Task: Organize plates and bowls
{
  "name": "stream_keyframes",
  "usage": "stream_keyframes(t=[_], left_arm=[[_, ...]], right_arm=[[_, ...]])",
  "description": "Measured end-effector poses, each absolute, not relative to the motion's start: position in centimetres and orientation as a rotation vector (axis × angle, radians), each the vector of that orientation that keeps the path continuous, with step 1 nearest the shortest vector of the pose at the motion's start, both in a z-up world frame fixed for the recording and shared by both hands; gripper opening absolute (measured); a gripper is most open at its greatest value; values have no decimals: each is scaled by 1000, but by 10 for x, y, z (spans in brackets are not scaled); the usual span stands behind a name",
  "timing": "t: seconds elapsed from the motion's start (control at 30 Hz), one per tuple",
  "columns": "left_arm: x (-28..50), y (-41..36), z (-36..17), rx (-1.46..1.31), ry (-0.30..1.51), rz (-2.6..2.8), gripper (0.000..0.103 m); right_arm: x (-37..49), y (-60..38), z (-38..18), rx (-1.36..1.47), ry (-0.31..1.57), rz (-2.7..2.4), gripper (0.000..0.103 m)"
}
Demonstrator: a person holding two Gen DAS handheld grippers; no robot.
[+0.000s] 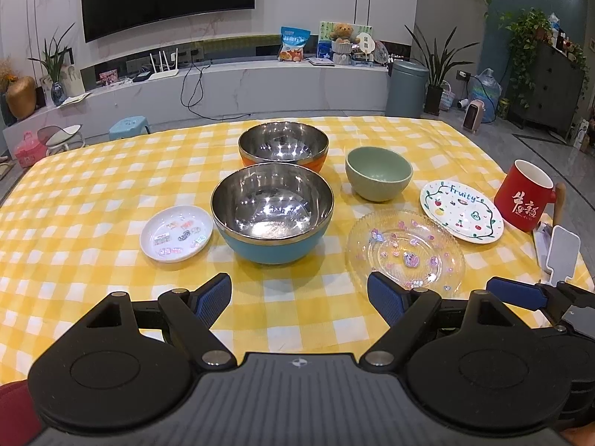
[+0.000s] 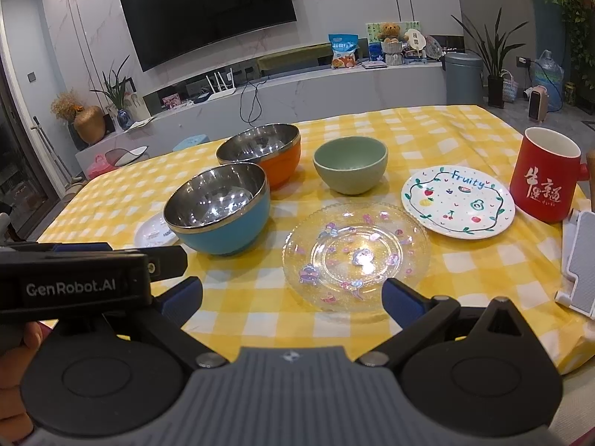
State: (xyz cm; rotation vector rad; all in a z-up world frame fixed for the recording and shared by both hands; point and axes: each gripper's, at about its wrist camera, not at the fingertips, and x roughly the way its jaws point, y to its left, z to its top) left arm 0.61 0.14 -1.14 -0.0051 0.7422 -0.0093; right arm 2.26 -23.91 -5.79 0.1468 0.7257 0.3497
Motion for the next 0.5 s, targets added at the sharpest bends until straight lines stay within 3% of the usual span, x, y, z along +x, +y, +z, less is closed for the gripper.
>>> stream_keyframes(t=[0.5], left_arm=[[7, -1, -16, 8, 758, 2, 97]], right_arm=[[24, -239, -61, 155, 755, 351, 100]])
